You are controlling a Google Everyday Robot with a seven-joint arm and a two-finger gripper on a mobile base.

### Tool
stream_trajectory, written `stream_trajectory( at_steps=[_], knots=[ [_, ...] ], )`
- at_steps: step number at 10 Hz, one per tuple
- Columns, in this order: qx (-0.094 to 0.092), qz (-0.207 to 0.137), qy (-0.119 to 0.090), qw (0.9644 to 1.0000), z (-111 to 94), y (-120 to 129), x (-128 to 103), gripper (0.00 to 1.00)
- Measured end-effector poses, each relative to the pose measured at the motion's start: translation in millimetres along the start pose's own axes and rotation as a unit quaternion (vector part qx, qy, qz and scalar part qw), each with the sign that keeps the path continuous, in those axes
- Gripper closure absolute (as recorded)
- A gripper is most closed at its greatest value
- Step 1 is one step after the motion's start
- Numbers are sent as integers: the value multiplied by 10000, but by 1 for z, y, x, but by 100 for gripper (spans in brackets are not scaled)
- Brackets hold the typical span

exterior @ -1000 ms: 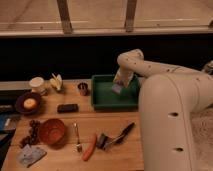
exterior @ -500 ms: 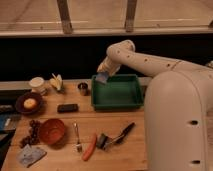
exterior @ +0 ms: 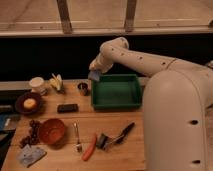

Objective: Place sponge in metal cup

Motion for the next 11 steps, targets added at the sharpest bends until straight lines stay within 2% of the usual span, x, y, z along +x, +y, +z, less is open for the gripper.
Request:
stream_trajectory(
  at_steps=[3, 5, 7, 9, 11],
  knots=[
    [67, -40, 109, 9999, 7, -22, 10, 100],
    [33, -211, 161, 9996, 15, -14, 12, 100],
    [-17, -533, 243, 9983, 35, 13, 11, 100],
    [-47, -954, 306, 9950, 53, 44, 8, 100],
    [-84, -1246, 366, 9915, 65, 62, 9, 100]
  ],
)
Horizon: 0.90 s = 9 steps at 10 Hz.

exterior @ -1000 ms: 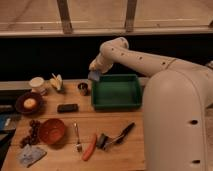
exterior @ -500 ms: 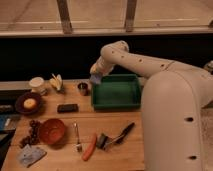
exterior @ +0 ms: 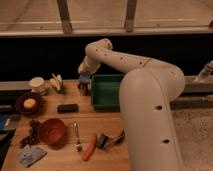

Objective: Place sponge in metal cup

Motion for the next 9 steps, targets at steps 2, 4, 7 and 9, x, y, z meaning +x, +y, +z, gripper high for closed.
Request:
stream_trajectory(
  at_steps=[2, 4, 7, 9],
  knots=[
    [-61, -178, 69, 9998, 7, 8, 1, 100],
    [-73, -363, 152, 9992, 16, 19, 5, 100],
    [11, -548, 343, 9979, 30, 27, 9, 90],
    [99, -580, 455, 9972, 36, 28, 13, 71]
  ],
)
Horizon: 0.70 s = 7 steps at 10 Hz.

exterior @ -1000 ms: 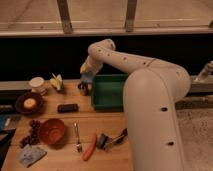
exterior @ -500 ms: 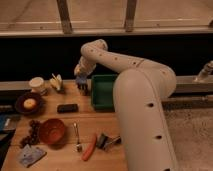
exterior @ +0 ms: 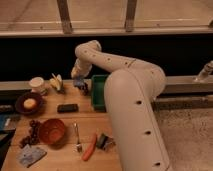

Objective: Place sponge in metal cup

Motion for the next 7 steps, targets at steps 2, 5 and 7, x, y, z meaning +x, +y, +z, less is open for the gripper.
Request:
stream_trajectory(
  at_steps=[2, 5, 7],
  knots=[
    [154, 67, 108, 9998, 6, -8, 3, 48],
    [235, 168, 244, 9993, 17, -13, 7, 30],
    [260, 273, 333, 9987, 23, -20, 11, 30]
  ],
)
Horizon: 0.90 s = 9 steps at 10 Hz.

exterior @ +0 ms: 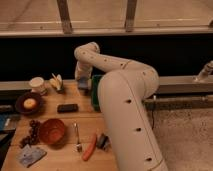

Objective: Place sponge in metal cup

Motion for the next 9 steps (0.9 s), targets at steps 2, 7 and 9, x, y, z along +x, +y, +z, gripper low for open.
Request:
stream_trajectory(
  at_steps=[2, 7, 9],
  knots=[
    [1, 55, 49, 10000, 3, -2, 2, 30],
    [95, 57, -123, 9999, -10, -6, -5, 30],
    [309, 211, -655, 9971, -45, -22, -20, 30]
  ],
)
